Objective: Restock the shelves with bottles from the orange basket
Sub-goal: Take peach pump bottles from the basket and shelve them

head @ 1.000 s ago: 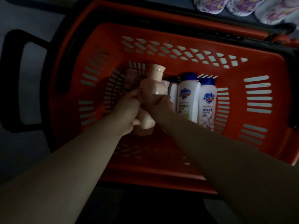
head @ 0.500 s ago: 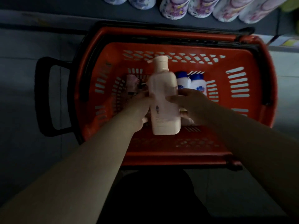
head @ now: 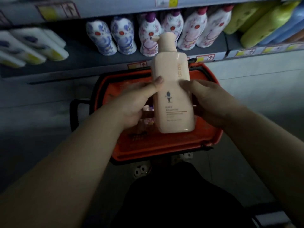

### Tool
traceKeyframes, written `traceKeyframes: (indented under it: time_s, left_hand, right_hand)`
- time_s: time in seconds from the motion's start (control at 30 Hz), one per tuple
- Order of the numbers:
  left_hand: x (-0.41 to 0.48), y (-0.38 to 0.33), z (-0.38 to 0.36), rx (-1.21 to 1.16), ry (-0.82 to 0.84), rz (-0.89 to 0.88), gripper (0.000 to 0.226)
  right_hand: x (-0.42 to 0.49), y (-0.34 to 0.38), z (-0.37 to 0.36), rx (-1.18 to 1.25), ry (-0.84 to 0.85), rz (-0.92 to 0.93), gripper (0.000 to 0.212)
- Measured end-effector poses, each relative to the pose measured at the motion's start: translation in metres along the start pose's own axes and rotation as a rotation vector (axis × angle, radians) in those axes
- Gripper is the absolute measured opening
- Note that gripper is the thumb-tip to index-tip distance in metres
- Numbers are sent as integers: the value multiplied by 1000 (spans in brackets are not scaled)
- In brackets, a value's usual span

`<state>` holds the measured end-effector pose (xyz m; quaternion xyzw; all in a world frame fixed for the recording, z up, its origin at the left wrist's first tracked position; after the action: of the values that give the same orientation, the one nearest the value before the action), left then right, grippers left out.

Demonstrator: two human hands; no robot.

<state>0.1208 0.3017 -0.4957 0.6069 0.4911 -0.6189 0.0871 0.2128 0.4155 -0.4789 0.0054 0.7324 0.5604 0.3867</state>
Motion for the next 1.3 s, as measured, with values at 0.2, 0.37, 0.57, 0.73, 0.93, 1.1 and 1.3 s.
traceKeyframes:
  time_s: [0.2,0.37,0.57,0.73,0.93,1.1,1.3]
  left_hand:
    - [-36,-39,-50,-11,34,-101,30]
    - [-43,-62,-101,-42,-9,-117,28]
    - [-39,-87,-186,-79,-34,-195,38]
    - [-35,-105,-259,-152,-111,-232,24]
    - [-43,-134,-337,-166,-145,-312,43]
    - [-44,-164,-380,-166,-159,-365,40]
    - [-38,-207,-415,-199,-147,-390,30]
  right_hand:
    - [-25,55,33,-4,-11,114,21]
    - [-29,85,78,11,7,140,14]
    - [-27,120,158,-14,63,187,15]
    - [-34,151,230,-31,84,215,14]
    - [-50,203,302,-95,101,285,15]
    - [-56,237,343,-55,117,337,13]
    - [-44,274,376,-78,110,454,16]
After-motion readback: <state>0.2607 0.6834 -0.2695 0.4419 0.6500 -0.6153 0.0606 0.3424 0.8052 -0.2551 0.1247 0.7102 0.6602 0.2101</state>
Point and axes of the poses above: each hand's wrist, its own x-axis towards the middle knuckle, its own z-axis out of the back of the hand, y = z × x, the point moved 6 cm from there along x, towards the middle knuckle, and after that the axes turned 12 degrees about z, right-handed, at the moved point
